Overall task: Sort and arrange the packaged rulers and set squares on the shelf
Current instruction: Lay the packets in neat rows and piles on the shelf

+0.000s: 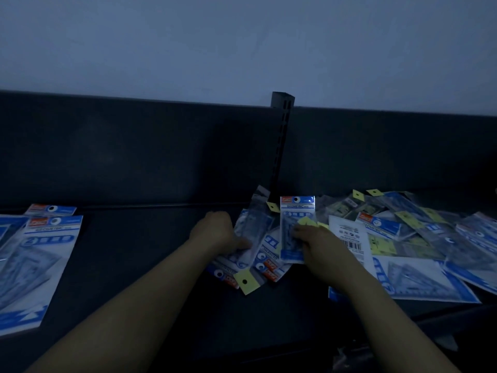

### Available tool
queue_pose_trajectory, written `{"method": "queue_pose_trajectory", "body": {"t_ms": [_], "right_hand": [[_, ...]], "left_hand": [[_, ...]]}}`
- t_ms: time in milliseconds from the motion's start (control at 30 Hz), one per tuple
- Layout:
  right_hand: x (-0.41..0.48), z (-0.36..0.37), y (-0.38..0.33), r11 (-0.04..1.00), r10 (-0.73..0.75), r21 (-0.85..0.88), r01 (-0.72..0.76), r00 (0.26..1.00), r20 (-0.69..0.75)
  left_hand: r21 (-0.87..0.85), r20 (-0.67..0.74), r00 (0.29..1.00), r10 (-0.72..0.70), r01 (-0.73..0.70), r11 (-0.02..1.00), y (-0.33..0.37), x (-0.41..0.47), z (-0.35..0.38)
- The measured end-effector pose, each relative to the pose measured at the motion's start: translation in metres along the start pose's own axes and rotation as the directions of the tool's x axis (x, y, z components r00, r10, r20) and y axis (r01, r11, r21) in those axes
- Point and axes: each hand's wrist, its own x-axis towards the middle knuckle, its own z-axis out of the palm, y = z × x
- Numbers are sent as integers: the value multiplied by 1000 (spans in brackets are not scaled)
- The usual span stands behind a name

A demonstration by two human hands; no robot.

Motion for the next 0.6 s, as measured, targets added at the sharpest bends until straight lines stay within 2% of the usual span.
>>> {"method": "queue_pose_trajectory", "body": {"t_ms": [100, 200, 333, 367, 467, 600], "right_hand": [[3, 4, 4, 1000, 11, -25, -12, 999, -32], [7, 4, 0, 997, 9, -78, -14, 998, -68], [15, 9, -18, 981, -182, -71, 180, 983, -27], [18, 12, -21, 974, -215, -69, 215, 977, 9], [24, 21, -27, 970, -213, -101, 220, 974, 71], [23, 27, -26, 986, -153, -63, 157, 986, 66]], "left_hand": [[-108, -32, 999, 15, -18, 994, -13, -3, -10], [-126, -57, 998, 0, -7, 992, -27, -11, -22], [-169, -140, 990, -15, -9, 986, -36, -16, -19], [-154, -129, 992, -16, -4, 988, -32, -16, -15], [57, -85, 996, 16, -11, 998, -22, -19, -4], [21, -119, 993, 7, -5, 1000, -29, -19, -11]]}}
